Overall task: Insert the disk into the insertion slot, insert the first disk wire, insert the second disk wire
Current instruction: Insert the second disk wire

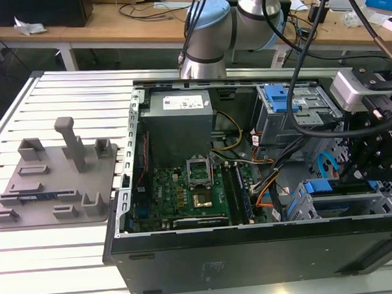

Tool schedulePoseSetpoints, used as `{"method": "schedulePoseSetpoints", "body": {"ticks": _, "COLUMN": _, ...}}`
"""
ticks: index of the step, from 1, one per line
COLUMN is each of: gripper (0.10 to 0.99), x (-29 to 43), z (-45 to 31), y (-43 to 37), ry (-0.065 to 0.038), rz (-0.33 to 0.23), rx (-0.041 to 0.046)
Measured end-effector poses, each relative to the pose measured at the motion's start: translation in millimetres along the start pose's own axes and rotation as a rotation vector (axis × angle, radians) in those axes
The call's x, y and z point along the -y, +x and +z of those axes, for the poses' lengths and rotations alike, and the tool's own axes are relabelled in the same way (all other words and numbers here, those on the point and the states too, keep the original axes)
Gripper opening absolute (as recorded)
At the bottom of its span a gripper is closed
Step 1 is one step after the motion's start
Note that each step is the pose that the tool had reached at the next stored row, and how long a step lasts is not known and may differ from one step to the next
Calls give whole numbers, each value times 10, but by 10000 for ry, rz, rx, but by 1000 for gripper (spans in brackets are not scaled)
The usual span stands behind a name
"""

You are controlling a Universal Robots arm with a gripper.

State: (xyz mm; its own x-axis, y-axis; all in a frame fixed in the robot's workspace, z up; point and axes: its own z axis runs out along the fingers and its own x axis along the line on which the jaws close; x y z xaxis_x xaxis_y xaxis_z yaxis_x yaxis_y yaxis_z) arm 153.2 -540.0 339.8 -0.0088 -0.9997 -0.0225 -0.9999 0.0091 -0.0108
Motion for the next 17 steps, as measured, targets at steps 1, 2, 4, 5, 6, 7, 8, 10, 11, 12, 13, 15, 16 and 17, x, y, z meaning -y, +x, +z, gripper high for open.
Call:
{"method": "schedulePoseSetpoints", "body": {"ticks": 1, "gripper": 161, "x": 0, "z": 4, "y": 0, "ry": 1, "rz": -1, "rx": 10}}
{"method": "schedulePoseSetpoints", "body": {"ticks": 2, "gripper": 176, "x": 0, "z": 1, "y": 0, "ry": -1, "rz": 0, "rx": 9}}
{"method": "schedulePoseSetpoints", "body": {"ticks": 4, "gripper": 294, "x": -1, "z": -18, "y": -1, "ry": -1, "rz": 5, "rx": 3}}
{"method": "schedulePoseSetpoints", "body": {"ticks": 5, "gripper": 294, "x": -1, "z": -28, "y": -1, "ry": -1, "rz": 7, "rx": 5}}
{"method": "schedulePoseSetpoints", "body": {"ticks": 6, "gripper": 361, "x": -1, "z": -70, "y": -6, "ry": -1, "rz": 11, "rx": 2}}
{"method": "schedulePoseSetpoints", "body": {"ticks": 7, "gripper": 361, "x": 0, "z": -152, "y": -14, "ry": 0, "rz": 28, "rx": 3}}
{"method": "schedulePoseSetpoints", "body": {"ticks": 8, "gripper": 361, "x": 1, "z": -203, "y": -21, "ry": 1, "rz": 36, "rx": 1}}
{"method": "schedulePoseSetpoints", "body": {"ticks": 10, "gripper": 361, "x": 2, "z": -314, "y": -47, "ry": 14, "rz": 43, "rx": 3}}
{"method": "schedulePoseSetpoints", "body": {"ticks": 11, "gripper": 361, "x": 2, "z": -357, "y": -66, "ry": 23, "rz": 44, "rx": 2}}
{"method": "schedulePoseSetpoints", "body": {"ticks": 12, "gripper": 278, "x": 2, "z": -374, "y": -85, "ry": 29, "rz": 50, "rx": 3}}
{"method": "schedulePoseSetpoints", "body": {"ticks": 13, "gripper": 212, "x": 2, "z": -375, "y": -90, "ry": 30, "rz": 52, "rx": 2}}
{"method": "schedulePoseSetpoints", "body": {"ticks": 15, "gripper": 153, "x": 2, "z": -375, "y": -90, "ry": 30, "rz": 51, "rx": 0}}
{"method": "schedulePoseSetpoints", "body": {"ticks": 16, "gripper": 106, "x": 2, "z": -376, "y": -90, "ry": 30, "rz": 52, "rx": -1}}
{"method": "schedulePoseSetpoints", "body": {"ticks": 17, "gripper": 106, "x": 2, "z": -376, "y": -90, "ry": 30, "rz": 52, "rx": 1}}
